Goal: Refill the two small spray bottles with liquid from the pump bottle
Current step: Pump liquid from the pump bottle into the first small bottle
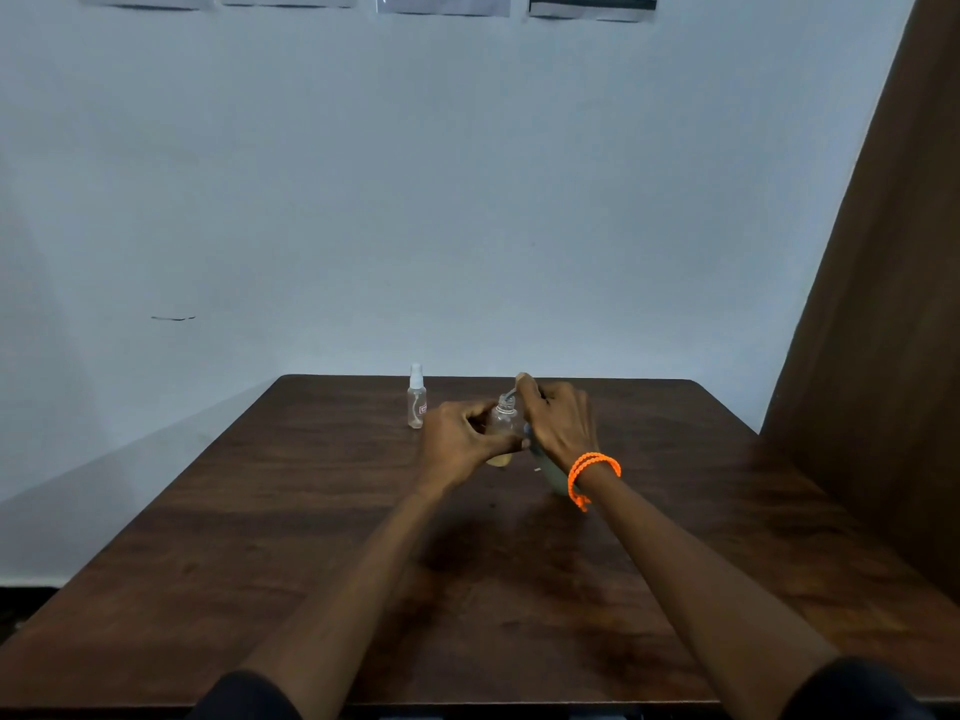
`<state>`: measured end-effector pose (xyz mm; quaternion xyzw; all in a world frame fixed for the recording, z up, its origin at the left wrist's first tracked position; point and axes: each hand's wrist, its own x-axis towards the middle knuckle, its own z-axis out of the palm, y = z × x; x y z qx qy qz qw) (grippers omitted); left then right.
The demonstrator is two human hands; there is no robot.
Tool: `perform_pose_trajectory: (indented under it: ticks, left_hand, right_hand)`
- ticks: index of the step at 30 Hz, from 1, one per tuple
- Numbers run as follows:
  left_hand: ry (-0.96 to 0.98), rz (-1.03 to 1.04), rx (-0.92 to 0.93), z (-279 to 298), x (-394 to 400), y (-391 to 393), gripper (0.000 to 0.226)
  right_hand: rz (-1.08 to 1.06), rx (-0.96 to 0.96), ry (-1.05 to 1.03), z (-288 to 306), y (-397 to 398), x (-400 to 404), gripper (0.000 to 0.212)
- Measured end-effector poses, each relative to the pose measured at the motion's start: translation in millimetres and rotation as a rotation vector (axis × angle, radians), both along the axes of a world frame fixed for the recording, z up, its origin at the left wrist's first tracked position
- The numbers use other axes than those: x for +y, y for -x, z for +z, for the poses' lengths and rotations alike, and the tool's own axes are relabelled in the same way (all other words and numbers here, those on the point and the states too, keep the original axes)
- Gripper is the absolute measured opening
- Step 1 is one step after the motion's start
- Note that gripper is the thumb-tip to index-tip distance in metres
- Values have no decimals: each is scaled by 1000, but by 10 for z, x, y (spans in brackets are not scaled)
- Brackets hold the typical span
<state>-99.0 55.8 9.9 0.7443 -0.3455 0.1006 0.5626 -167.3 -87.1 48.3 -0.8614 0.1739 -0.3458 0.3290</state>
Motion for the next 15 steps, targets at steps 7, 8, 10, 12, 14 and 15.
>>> perform_pose_trajectory:
  ticks: [7,8,10,12,14,15]
  left_hand:
    - [-6,-6,4,-43,-14,-25,37]
    - [-2,-6,8,-31,-9,-22,35]
    - [-5,-5,12,-24,-5,-26,34]
    - [-1,-19,28,-40,-15,-11,28]
    - [16,-44,48,-50,-21,8,27]
    - [24,-53,55,-43,-24,19,30]
  right_hand:
    - [28,-19,-40,-1,-19,18,65]
    - [31,-21,-50,-11,-19,19,67]
    - [23,-27,-59,-53,-40,9,66]
    - [29,-37,-80,-79,-42,12,61]
    - [48,-41,-98,-89,-53,7,57]
    - [54,-40,-107,-82,-59,2,56]
